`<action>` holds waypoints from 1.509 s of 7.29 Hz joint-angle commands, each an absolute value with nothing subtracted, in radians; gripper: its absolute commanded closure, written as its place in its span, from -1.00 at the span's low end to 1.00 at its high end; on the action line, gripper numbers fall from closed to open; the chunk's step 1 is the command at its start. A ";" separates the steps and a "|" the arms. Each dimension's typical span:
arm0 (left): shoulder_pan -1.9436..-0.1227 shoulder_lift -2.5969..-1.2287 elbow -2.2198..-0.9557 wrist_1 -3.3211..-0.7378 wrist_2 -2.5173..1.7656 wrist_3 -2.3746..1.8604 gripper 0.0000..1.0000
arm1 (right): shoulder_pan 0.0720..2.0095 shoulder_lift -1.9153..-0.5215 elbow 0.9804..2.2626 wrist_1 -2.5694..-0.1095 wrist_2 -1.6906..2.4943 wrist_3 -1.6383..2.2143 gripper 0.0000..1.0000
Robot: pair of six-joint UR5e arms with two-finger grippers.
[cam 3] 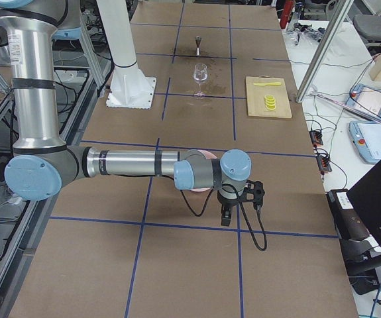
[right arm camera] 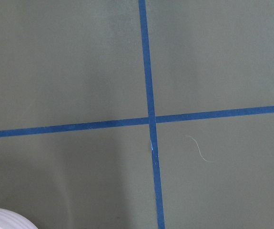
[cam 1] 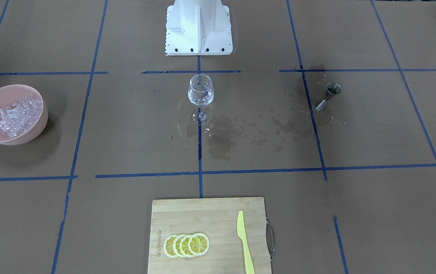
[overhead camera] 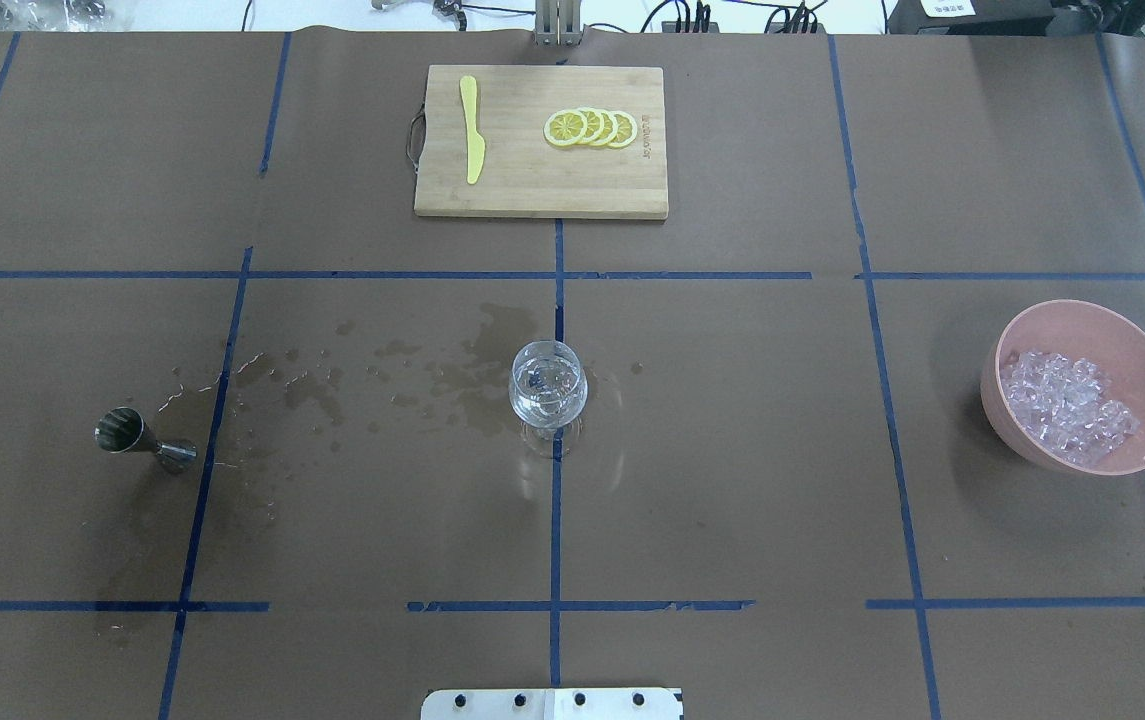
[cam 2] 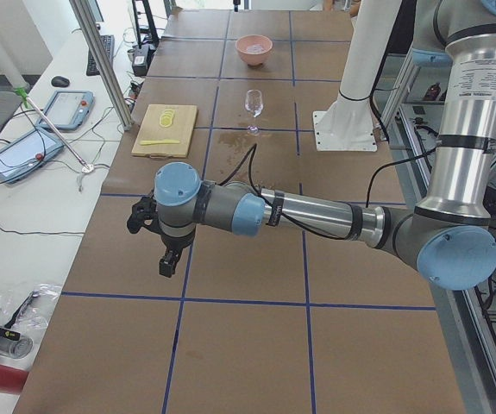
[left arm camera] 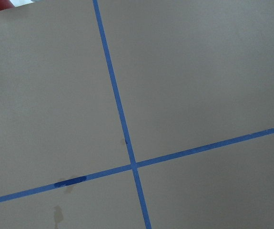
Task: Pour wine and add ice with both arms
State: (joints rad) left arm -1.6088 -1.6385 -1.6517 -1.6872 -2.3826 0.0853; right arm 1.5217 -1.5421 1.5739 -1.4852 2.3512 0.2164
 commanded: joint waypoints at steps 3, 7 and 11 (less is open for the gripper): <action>-1.606 -1.635 -1.671 -1.703 -2.385 0.080 -1.00 | 1.506 -1.522 1.608 -1.494 2.287 0.216 -1.00; -1.357 -1.612 -1.681 -2.062 -2.376 -0.153 -1.00 | 1.490 -1.568 1.650 -1.483 2.307 0.216 -1.00; -0.988 -1.436 -1.754 -2.867 -2.029 -0.823 -1.00 | 1.457 -1.568 1.674 -1.483 2.307 0.222 -1.00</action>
